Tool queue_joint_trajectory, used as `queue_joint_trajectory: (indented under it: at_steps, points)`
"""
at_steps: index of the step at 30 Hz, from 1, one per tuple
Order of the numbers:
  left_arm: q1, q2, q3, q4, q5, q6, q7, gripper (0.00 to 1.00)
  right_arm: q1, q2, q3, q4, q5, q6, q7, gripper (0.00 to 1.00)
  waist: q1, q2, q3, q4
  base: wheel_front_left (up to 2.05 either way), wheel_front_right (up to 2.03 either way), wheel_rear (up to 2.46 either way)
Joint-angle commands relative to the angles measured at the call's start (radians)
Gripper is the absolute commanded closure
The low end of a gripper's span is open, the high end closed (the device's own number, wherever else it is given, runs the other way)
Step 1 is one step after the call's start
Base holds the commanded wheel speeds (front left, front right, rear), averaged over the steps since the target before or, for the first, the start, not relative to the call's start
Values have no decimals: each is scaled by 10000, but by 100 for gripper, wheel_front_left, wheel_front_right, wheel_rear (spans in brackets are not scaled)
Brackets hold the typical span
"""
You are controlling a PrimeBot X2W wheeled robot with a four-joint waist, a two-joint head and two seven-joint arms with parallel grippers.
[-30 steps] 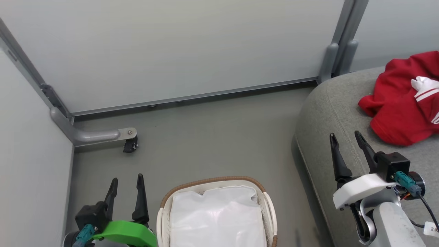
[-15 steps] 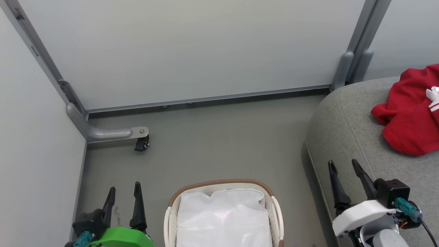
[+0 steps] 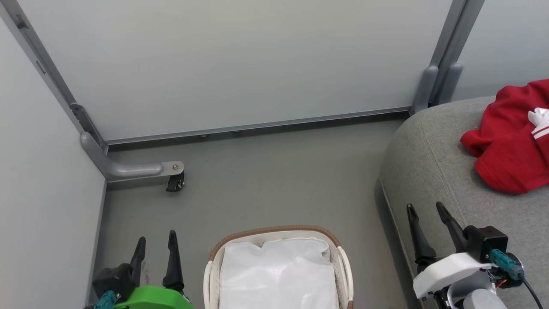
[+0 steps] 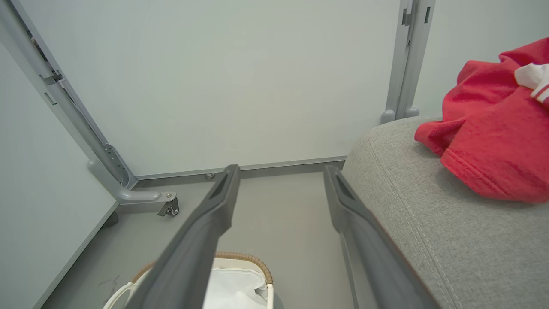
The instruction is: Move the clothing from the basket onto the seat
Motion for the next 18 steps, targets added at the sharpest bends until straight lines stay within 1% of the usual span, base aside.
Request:
queue_joint_trajectory:
  at_steps: [1,5,18]
  points:
    - [1,-6,-12,63,4,0,2,100,3,13,4,58,0,0,0,100,1,0,0,-1,0,0,0]
    - [-17,-24,-10,327,-160,-12,62,100,85,73,-22,328,180,0,71,100,1,0,0,-2,0,0,0]
    - [-198,-18,397,73,-2246,-161,697,100,32,55,-227,111,2530,-1,705,100,1,0,9,-13,0,0,0]
